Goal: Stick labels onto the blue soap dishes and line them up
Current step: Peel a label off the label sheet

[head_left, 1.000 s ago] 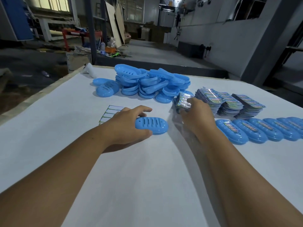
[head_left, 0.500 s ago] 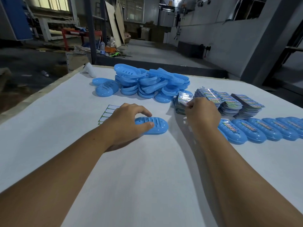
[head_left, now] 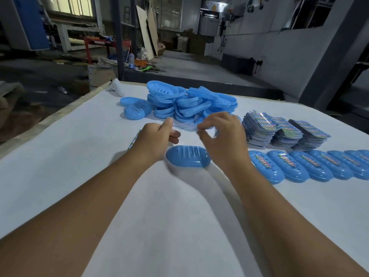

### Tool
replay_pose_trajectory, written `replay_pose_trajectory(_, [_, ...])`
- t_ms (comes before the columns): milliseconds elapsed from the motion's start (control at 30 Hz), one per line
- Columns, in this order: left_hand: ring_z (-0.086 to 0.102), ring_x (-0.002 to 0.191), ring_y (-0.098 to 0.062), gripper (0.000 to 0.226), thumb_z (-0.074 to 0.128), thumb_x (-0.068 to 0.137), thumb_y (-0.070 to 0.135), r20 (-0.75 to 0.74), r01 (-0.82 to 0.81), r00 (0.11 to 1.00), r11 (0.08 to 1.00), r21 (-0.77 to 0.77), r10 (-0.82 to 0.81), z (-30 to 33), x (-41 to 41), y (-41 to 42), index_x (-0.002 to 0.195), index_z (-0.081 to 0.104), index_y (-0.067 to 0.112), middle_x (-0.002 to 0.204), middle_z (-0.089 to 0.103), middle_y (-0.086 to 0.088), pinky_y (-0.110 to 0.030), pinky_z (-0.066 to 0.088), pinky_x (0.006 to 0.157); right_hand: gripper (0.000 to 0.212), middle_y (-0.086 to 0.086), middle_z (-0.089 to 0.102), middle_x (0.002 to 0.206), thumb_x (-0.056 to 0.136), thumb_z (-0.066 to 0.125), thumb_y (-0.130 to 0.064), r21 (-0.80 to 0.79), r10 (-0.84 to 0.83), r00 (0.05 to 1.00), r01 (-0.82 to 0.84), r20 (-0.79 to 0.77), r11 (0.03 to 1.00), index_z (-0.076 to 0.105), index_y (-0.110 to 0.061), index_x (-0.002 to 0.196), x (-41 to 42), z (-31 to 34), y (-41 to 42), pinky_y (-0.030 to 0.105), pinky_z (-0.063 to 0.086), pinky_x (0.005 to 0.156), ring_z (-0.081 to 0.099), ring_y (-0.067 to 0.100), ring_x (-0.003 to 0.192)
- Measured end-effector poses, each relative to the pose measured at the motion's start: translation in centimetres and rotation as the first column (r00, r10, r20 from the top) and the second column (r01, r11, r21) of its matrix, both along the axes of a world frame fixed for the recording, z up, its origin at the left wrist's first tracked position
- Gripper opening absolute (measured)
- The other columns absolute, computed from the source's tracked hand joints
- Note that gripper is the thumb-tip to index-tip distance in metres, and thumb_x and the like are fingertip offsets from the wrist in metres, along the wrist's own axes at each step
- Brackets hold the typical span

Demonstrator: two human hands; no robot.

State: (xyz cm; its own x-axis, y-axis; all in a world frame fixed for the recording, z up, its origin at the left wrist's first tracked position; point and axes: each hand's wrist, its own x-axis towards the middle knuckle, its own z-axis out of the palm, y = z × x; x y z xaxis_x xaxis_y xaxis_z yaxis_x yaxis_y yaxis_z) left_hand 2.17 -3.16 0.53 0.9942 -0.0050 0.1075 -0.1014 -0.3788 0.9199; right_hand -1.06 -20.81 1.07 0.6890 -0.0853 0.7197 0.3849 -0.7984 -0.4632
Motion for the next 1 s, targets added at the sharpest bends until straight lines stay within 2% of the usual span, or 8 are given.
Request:
replay_pose_trajectory(133, [0.064,0.072,-0.017,0.03,0.063,0.094,0.035,0.034,-0.081,0.996,0.991,-0.102,0.085,0.2,0.0,0.6,0.077,0.078,0.014,0.082,0.077,-0.005,-0.028,0.049,0.07,0.014,-0.009,0.062,0.102,0.079,0.086,-0.012,0.012,0.152,0.983,-0.152,-0.107,0.988,0.081,-0.023,0.085,-0.2,-0.7,2.5,0.027,0.04,0.092,0.056,0.02,0.104])
replay_pose_trajectory(233, [0.074,0.079,-0.019,0.015,0.069,0.09,0.024,0.008,-0.072,0.997,0.986,-0.151,0.074,0.2,0.1,1.1,0.082,0.078,0.017,0.079,0.078,0.0,-0.033,0.056,0.075,0.025,-0.012,0.058,0.118,0.073,0.091,-0.037,0.068,0.259,0.934,-0.25,-0.247,0.966,0.08,-0.029,0.094,-0.5,-1.2,2.6,0.022,0.04,0.097,0.051,0.012,0.118])
replay_pose_trajectory(333, [0.075,0.076,-0.015,0.009,0.071,0.088,0.023,-0.002,-0.022,1.0,0.988,-0.153,0.022,0.2,0.2,1.1,0.088,0.079,0.019,0.079,0.078,0.004,-0.031,0.06,0.072,0.035,-0.014,0.061,0.12,0.076,0.082,-0.054,0.202,0.281,0.931,-0.237,-0.231,0.95,0.075,-0.033,0.103,-0.5,-1.7,2.6,0.019,0.044,0.092,0.054,0.003,0.117])
replay_pose_trajectory(400, [0.075,0.075,-0.012,0.01,0.073,0.088,0.026,0.014,0.021,1.0,0.989,-0.145,-0.019,0.2,0.1,0.9,0.092,0.079,0.019,0.081,0.078,0.006,-0.025,0.059,0.065,0.023,-0.013,0.067,0.112,0.085,0.076,-0.047,0.357,0.23,0.948,-0.141,-0.221,0.923,0.072,-0.03,0.1,-0.1,-1.5,2.6,0.024,0.051,0.085,0.061,0.004,0.106])
replay_pose_trajectory(533, [0.075,0.076,-0.009,0.011,0.073,0.09,0.031,0.023,0.099,0.995,0.989,-0.113,-0.097,-0.2,-0.2,0.4,0.091,0.078,0.02,0.082,0.078,0.008,-0.033,0.059,0.074,0.008,-0.001,0.074,0.088,0.093,0.071,-0.014,0.555,0.198,0.953,-0.039,-0.23,0.831,0.066,-0.021,0.093,0.8,-1.0,1.9,0.03,0.058,0.076,0.072,0.012,0.084])
replay_pose_trajectory(633, [0.063,0.063,0.011,0.018,0.069,0.091,0.031,0.081,0.047,0.996,0.994,-0.099,-0.039,0.0,0.1,0.4,0.078,0.076,0.02,0.069,0.072,0.019,-0.022,0.048,0.061,0.011,0.002,0.073,0.086,0.093,0.069,-0.007,0.567,0.207,0.95,-0.039,-0.235,0.823,0.065,-0.017,0.091,0.7,-0.9,1.5,0.025,0.059,0.073,0.071,0.014,0.081])
replay_pose_trajectory(733, [0.05,0.049,0.014,0.026,0.068,0.089,0.033,0.105,-0.041,0.993,0.996,-0.074,0.049,0.3,0.5,0.7,0.068,0.07,0.019,0.053,0.062,0.023,-0.021,0.038,0.051,0.011,0.0,0.07,0.083,0.092,0.069,-0.006,0.566,0.215,0.949,-0.05,-0.229,0.823,0.065,-0.016,0.091,0.7,-0.9,1.5,0.013,0.051,0.064,0.067,0.008,0.075])
replay_pose_trajectory(1000, [0.054,0.058,0.018,0.025,0.064,0.093,0.033,0.166,0.008,0.986,1.0,-0.002,-0.008,0.2,0.4,1.0,0.069,0.069,0.025,0.063,0.065,0.026,-0.007,0.032,0.034,0.014,-0.005,0.069,0.075,0.091,0.068,-0.005,0.55,0.243,0.939,-0.074,-0.243,0.832,0.065,-0.018,0.087,0.8,-0.9,1.4,0.021,0.056,0.067,0.067,0.002,0.069])
